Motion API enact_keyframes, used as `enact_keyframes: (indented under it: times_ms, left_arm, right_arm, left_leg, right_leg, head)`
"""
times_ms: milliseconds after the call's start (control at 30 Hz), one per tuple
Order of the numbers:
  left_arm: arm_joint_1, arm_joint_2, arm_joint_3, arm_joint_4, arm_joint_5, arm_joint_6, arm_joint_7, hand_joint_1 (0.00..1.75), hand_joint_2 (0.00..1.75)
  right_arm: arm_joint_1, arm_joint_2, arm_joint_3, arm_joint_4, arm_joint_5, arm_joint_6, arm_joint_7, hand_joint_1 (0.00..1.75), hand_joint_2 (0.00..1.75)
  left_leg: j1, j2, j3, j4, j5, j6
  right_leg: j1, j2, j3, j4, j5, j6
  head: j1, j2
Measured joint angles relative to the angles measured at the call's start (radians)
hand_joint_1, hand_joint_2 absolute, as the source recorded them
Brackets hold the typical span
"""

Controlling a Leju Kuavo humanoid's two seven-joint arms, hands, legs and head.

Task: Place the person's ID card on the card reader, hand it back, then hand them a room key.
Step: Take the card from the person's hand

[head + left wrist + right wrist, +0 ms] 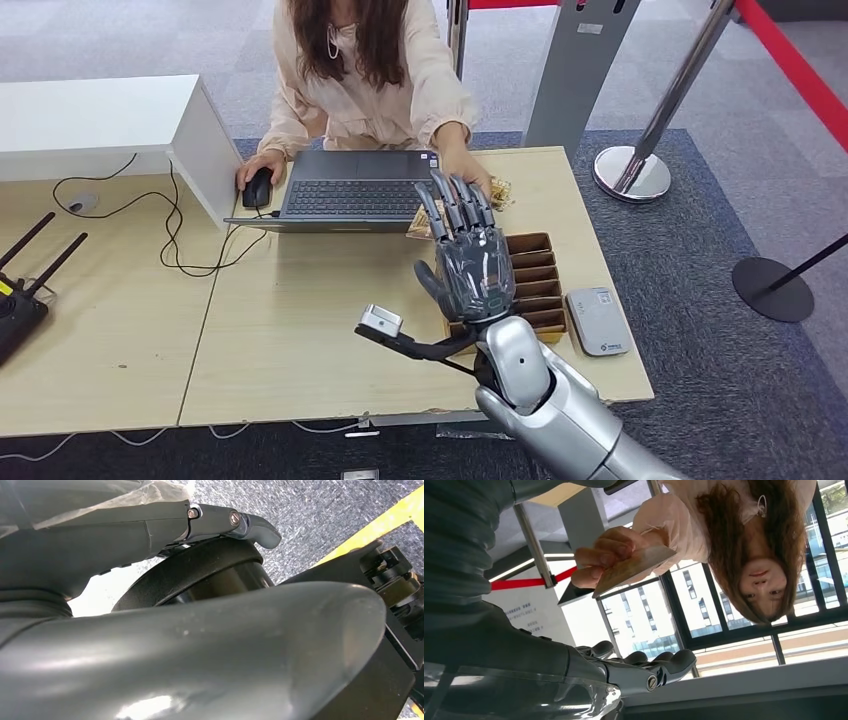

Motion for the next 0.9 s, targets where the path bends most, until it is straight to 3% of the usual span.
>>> enact_keyframes:
  times_ms: [33,133,167,900]
  left_arm:
    - [0.000,0.000,0.000,0.000,0.000,0.000,0.000,0.00,0.00]
    - [0.000,0.000,0.000,0.000,0.000,-0.002,-0.001,0.00,0.00]
    - [0.000,0.000,-0.001,0.000,0.000,-0.002,-0.001,0.00,0.00]
    - [0.000,0.001,-0.001,0.000,0.000,-0.003,0.005,0.00,0.00]
  right_arm:
    - [-0.005,0.001,0.002,0.004,0.004,0.001,0.002,0.19,1.75]
    - [-0.020,0.003,0.009,0.013,0.017,0.003,0.013,1.38,1.75]
    - [-0.025,0.003,0.012,0.016,0.021,0.003,0.017,1.69,1.75]
    - [-0.043,-0.001,0.026,0.031,0.042,-0.003,0.035,1.75,1.75]
  left_leg:
    - [0.000,0.000,0.000,0.000,0.000,0.000]
    - [0.000,0.000,0.000,0.000,0.000,0.000]
    - [0.000,0.000,0.000,0.000,0.000,0.000]
    - [0.000,0.000,0.001,0.000,0.000,0.000]
  right_leg:
    - [0.000,0.000,0.000,0.000,0.000,0.000]
    - [0.000,0.000,0.000,0.000,0.000,0.000]
    - [0.000,0.000,0.000,0.000,0.000,0.000]
    - [0.000,0.000,0.000,0.000,0.000,0.000]
  head:
    - [0.000,0.000]
    - [0.000,0.000]
    - [0.000,0.000]
    - [0.000,0.000]
